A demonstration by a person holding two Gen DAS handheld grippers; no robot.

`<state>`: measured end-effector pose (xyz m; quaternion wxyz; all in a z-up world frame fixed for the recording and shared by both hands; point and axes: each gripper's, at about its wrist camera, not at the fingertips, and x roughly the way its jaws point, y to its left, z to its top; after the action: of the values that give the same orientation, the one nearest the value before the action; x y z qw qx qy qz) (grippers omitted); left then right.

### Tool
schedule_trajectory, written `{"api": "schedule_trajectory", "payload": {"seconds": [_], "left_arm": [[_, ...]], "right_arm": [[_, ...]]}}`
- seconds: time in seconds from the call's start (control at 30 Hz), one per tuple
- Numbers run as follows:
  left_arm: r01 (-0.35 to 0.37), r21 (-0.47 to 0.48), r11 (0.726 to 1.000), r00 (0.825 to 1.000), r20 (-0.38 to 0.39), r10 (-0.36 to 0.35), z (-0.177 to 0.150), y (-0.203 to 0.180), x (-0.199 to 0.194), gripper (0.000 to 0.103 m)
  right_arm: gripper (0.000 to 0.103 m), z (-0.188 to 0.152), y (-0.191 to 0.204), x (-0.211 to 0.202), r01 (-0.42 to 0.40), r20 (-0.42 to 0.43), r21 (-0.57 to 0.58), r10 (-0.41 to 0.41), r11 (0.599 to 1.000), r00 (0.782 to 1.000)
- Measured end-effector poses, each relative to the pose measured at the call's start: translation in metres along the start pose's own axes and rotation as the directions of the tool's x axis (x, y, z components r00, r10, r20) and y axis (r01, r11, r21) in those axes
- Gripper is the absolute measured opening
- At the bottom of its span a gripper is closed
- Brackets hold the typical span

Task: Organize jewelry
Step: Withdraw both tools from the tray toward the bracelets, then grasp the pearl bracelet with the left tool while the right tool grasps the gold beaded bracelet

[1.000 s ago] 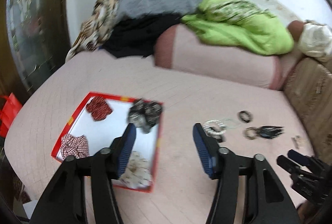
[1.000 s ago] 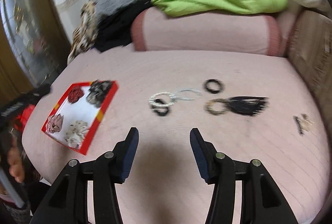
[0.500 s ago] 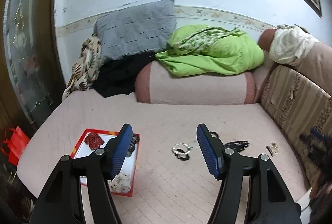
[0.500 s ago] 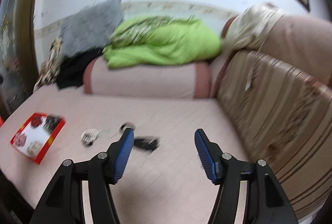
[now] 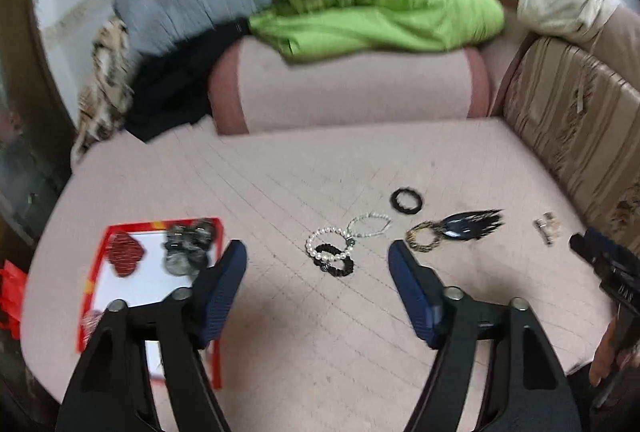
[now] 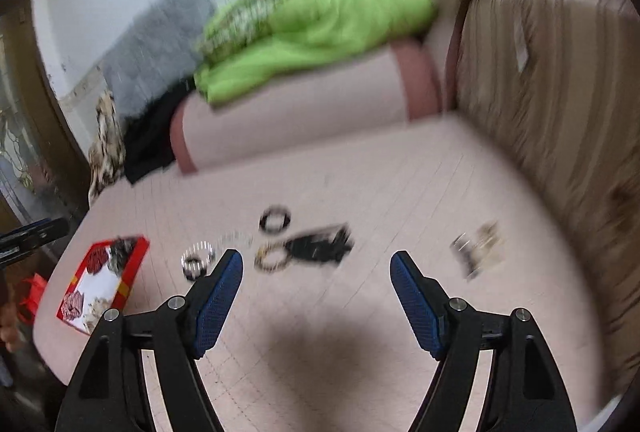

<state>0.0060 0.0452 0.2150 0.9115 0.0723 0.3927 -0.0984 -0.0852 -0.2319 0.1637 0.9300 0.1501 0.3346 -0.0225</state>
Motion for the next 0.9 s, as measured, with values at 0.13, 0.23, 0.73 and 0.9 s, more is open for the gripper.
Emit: {"api": "schedule_trajectory", "payload": {"seconds": [0.13,0.23,0.73,0.9], "left_arm": [[-0.001,0.012,1.0,0.996,-0.092,0.003,0.006,0.004,0.089,0.053],[0.046,-0.028,0.999,0.984,-0.168,-0.05,0.009,0.016,0.157,0.051],[0.209,0.047,0.977,0.939,-0.289,-0.187,-0.015,0.004,0.251,0.009],[0.181,0.044,0.982,0.946,-0.279,-0.162,-0.026,0.003,0.221,0.009]], "right_arm": [[0.067,-0.008,0.009,0.073,-0.053,-0.141,-0.001,0.052,0.999,0.989],[0.067,-0.017,0.009,0.102,-0.077,-0.182,-0.009,0.074,0.997,0.98],[0.067,-0.037,0.002,0.14,-0.096,-0.247,-0.09,0.071,0.991,0.966],[0.067,-0.045,0.011,0.131,-0.077,-0.223,-0.121,0.048,0.99,0.974]]}}
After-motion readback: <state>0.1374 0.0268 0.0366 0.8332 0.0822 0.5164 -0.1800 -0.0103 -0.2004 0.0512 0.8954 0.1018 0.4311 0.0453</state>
